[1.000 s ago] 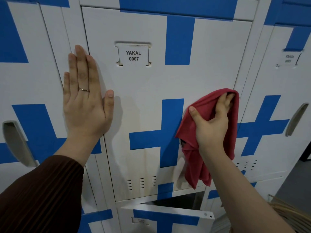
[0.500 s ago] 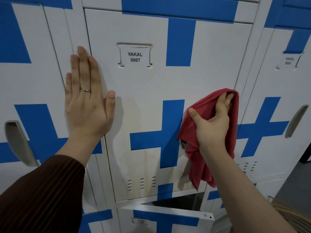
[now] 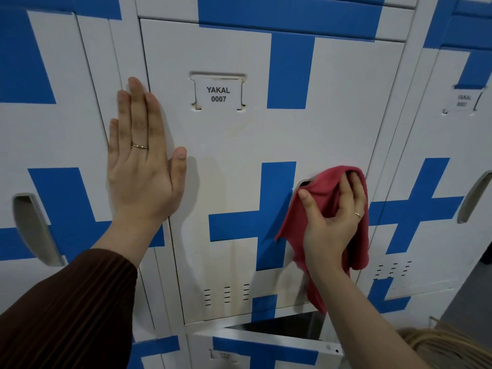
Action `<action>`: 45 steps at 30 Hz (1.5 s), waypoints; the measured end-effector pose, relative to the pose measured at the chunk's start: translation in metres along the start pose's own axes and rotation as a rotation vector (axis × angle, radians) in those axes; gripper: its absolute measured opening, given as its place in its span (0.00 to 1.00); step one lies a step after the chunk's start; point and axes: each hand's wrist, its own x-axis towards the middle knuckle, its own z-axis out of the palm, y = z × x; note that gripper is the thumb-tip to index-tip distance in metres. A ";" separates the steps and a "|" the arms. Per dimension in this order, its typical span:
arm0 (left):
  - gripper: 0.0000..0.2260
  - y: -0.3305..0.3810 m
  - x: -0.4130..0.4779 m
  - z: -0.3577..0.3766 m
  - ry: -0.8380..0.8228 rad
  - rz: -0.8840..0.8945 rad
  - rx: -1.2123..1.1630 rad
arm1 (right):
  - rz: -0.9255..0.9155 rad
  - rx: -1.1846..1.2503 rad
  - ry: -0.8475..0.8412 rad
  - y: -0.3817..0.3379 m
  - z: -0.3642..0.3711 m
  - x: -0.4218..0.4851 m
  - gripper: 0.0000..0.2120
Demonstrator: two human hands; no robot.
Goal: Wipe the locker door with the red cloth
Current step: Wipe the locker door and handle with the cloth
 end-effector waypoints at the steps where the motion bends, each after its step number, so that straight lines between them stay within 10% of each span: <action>1: 0.28 0.000 0.000 0.000 0.000 0.003 0.004 | -0.020 0.007 -0.002 0.000 0.002 -0.002 0.29; 21: 0.28 -0.001 -0.001 0.001 0.017 0.011 0.008 | -0.037 0.017 -0.009 -0.006 0.016 -0.021 0.03; 33: 0.28 0.000 -0.001 0.001 0.022 0.011 0.009 | -0.068 -0.052 -0.262 -0.005 0.009 -0.025 0.09; 45: 0.28 0.000 0.000 0.002 0.024 0.011 0.007 | -0.050 -0.021 -0.068 -0.008 0.013 -0.003 0.05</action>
